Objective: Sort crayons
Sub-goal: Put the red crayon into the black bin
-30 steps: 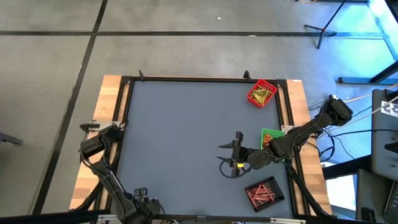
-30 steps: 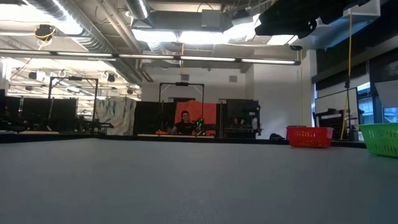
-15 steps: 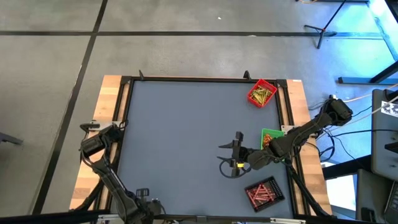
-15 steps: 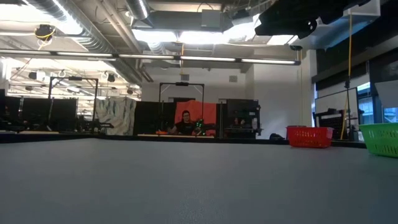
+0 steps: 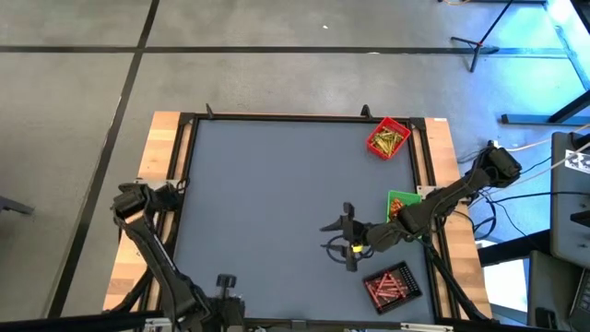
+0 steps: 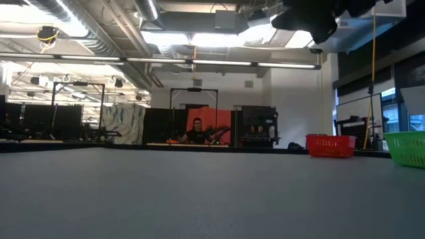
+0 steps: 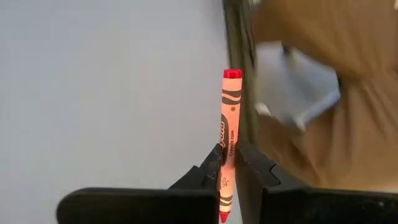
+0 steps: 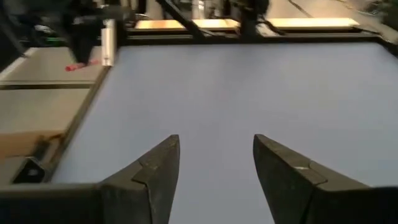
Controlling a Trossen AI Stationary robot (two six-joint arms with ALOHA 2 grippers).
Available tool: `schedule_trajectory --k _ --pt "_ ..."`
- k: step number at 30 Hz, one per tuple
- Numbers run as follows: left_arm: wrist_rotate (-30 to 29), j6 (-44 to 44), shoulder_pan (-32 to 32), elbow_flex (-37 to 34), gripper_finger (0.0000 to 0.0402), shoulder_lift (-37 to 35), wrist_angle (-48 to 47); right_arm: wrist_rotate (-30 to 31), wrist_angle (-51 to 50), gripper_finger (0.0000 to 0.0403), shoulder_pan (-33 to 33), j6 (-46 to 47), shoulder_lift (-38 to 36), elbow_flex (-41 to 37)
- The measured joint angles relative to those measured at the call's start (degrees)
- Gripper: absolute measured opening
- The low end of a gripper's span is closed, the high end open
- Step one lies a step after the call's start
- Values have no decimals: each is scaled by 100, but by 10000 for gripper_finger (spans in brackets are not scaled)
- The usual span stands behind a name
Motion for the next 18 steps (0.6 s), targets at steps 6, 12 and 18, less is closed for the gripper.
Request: schedule_trajectory --k 6,12,18 --pt "-1353 1440 302 13 7 -256 201 -365 682 259 -4 -434 260 -1" --pt "-2034 3038 899 -65 3 -262 811 -361 1072 291 -3 -967 404 -1" --pt "-2209 4572 1557 -347 3 -296 2192 -760 1807 279 2 -1526 706 -1"
